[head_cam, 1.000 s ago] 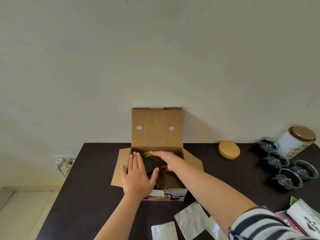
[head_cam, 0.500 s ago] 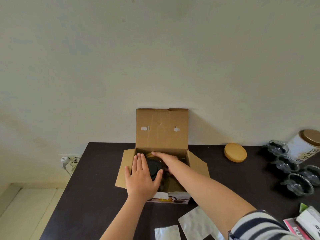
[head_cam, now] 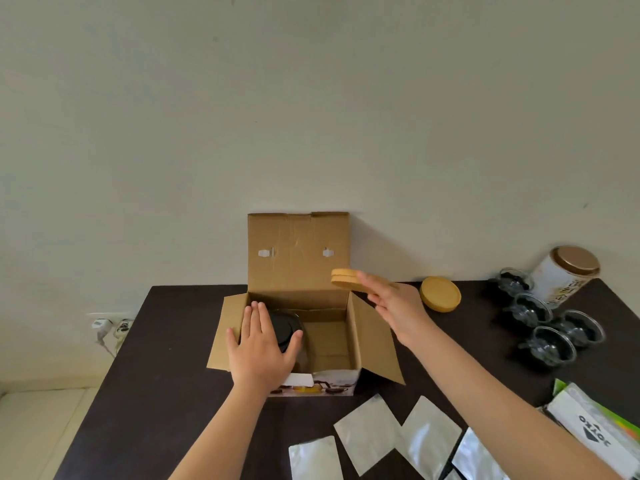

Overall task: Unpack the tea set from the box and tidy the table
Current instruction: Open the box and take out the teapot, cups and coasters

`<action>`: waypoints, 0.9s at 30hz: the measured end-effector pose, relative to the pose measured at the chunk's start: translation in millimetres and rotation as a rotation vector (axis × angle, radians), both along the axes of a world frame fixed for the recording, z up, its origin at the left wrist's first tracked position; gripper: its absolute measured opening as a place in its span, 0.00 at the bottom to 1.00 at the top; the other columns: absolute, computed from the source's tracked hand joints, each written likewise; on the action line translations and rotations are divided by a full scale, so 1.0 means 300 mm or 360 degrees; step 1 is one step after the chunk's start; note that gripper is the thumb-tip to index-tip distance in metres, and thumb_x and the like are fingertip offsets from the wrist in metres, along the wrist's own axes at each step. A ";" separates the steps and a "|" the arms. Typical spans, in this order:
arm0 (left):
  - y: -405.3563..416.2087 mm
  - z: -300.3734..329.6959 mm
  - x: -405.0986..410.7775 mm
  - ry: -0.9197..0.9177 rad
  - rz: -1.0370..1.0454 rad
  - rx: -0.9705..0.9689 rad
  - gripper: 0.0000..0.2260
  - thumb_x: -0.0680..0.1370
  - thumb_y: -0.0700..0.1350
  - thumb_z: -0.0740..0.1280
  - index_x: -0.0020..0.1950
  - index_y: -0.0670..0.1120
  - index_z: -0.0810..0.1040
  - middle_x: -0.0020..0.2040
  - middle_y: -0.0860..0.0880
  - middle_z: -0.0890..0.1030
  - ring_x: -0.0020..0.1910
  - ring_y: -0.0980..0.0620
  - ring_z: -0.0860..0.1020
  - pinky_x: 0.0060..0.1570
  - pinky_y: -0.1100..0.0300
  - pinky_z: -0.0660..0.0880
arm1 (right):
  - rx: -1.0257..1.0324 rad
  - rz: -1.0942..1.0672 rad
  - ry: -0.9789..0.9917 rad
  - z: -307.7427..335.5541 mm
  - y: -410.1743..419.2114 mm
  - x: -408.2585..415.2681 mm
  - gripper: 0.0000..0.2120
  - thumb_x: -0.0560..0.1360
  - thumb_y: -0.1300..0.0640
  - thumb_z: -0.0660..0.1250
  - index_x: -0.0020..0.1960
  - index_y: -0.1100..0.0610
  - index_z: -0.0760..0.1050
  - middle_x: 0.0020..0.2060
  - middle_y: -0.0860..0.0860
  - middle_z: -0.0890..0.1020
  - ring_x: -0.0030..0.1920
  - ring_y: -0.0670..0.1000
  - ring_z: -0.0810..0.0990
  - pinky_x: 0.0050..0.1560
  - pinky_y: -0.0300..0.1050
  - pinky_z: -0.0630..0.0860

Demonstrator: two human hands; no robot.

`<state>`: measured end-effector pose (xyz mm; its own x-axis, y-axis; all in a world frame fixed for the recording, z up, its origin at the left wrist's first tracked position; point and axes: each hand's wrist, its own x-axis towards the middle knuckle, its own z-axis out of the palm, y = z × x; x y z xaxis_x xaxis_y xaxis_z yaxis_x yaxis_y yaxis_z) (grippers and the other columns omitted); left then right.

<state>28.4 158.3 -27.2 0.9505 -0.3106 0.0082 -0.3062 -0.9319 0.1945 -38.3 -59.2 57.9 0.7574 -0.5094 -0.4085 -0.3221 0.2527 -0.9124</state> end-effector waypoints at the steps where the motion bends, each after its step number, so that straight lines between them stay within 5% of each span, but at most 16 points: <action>1: -0.001 0.001 -0.001 -0.0005 0.0002 -0.0005 0.45 0.69 0.71 0.35 0.78 0.44 0.45 0.79 0.48 0.50 0.77 0.50 0.46 0.73 0.44 0.49 | -0.0090 -0.0098 0.0027 -0.016 -0.039 -0.038 0.32 0.55 0.37 0.78 0.52 0.53 0.77 0.50 0.48 0.80 0.55 0.51 0.77 0.59 0.47 0.72; 4: -0.004 0.000 0.000 0.0001 0.0006 -0.0001 0.44 0.70 0.71 0.37 0.78 0.44 0.45 0.79 0.48 0.50 0.77 0.50 0.46 0.73 0.44 0.49 | -0.0273 -0.0460 0.0184 -0.108 -0.151 -0.134 0.17 0.64 0.45 0.79 0.42 0.53 0.74 0.42 0.49 0.78 0.48 0.50 0.76 0.49 0.47 0.71; 8: -0.007 0.000 0.001 0.0007 0.0002 -0.0005 0.42 0.72 0.70 0.41 0.78 0.44 0.46 0.79 0.48 0.50 0.77 0.50 0.46 0.73 0.44 0.49 | -0.0434 -0.0662 0.0540 -0.272 -0.233 -0.226 0.34 0.60 0.42 0.80 0.57 0.60 0.76 0.47 0.53 0.79 0.48 0.54 0.76 0.46 0.48 0.74; 13: -0.009 -0.003 0.001 0.0002 0.0008 0.0003 0.42 0.72 0.70 0.41 0.78 0.45 0.46 0.79 0.48 0.50 0.77 0.50 0.46 0.73 0.44 0.49 | -0.0668 -0.0621 0.0616 -0.402 -0.265 -0.278 0.46 0.59 0.41 0.80 0.70 0.60 0.68 0.64 0.57 0.74 0.64 0.59 0.73 0.62 0.54 0.73; 22: -0.010 -0.004 0.003 0.0001 0.0019 0.0004 0.42 0.71 0.70 0.41 0.78 0.45 0.46 0.79 0.49 0.50 0.77 0.50 0.46 0.73 0.44 0.49 | -0.0928 -0.0451 0.0609 -0.521 -0.311 -0.289 0.50 0.51 0.35 0.80 0.66 0.56 0.70 0.64 0.54 0.74 0.64 0.57 0.72 0.62 0.58 0.73; 27: -0.013 -0.003 0.003 -0.0005 0.0029 0.0000 0.42 0.72 0.70 0.41 0.78 0.45 0.46 0.78 0.49 0.51 0.77 0.51 0.47 0.73 0.44 0.50 | -0.1176 -0.0386 0.0768 -0.545 -0.316 -0.269 0.47 0.55 0.41 0.82 0.67 0.58 0.69 0.64 0.56 0.74 0.66 0.60 0.68 0.60 0.59 0.71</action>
<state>29.2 154.5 -28.1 0.9559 -0.2936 0.0115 -0.2902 -0.9372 0.1936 -119.1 -154.2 -105.7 0.4272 -0.8899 -0.1596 -0.7246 -0.2315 -0.6491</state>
